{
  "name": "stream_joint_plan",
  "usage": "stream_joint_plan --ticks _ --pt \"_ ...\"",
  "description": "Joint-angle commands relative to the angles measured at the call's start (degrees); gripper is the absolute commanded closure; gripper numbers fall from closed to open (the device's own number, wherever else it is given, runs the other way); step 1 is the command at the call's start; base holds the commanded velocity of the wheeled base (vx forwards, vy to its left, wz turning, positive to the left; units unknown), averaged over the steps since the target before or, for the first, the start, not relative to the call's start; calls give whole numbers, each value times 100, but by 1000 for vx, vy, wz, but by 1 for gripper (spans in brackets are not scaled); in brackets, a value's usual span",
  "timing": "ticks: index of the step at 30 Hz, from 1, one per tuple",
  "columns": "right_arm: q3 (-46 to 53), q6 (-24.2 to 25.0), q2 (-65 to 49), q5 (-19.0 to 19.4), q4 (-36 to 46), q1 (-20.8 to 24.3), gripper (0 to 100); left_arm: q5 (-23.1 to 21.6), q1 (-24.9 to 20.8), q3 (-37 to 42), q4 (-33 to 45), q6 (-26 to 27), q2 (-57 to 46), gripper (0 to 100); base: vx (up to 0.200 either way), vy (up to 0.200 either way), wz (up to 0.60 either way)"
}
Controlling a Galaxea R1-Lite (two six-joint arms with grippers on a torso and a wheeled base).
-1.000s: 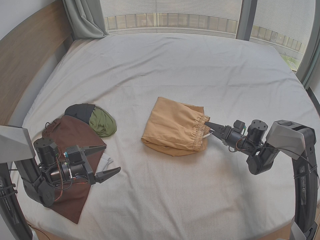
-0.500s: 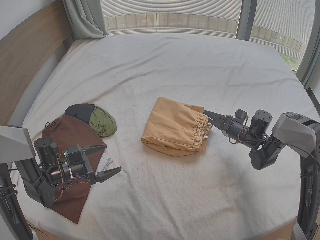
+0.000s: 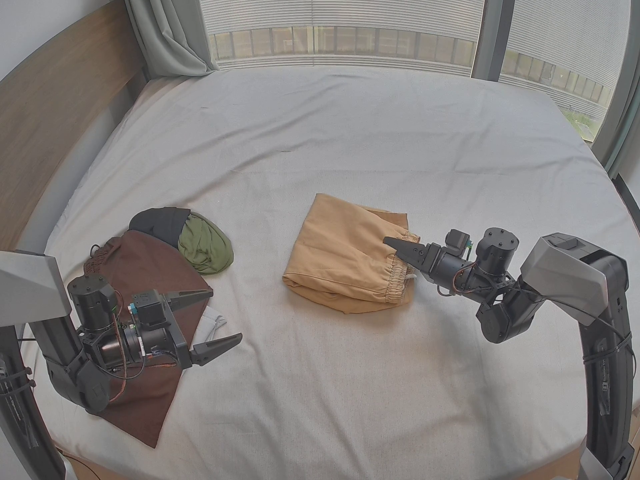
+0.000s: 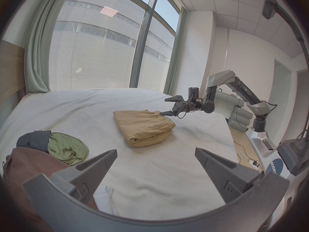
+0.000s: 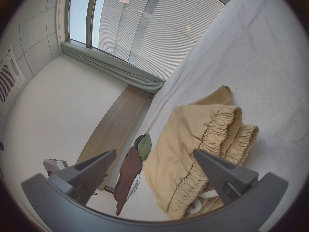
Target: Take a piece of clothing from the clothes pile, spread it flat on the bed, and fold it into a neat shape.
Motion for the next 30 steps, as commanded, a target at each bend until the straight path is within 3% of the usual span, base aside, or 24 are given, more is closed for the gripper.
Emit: stream_joint_plan --ticks 1,11,22,26,30 --pt "-173 -85 319 -6 78 -26 0 0 -11 -3 7 -1 24 0 0 0 0" --pt "-146 -112 293 3 69 -26 0 0 -11 5 -2 -1 6 0 0 0 0" --pt "1128 -525 -1509 -6 43 9 0 0 -37 243 7 -37 -407 0 0 0 0" --pt "1893 -1219 -2159 -14 78 9 0 -9 -231 612 7 -98 -794 0 0 0 0" --pt "2921 -2555 -2713 -234 87 0 0 0 -565 1148 7 -160 -1303 0 0 0 0"
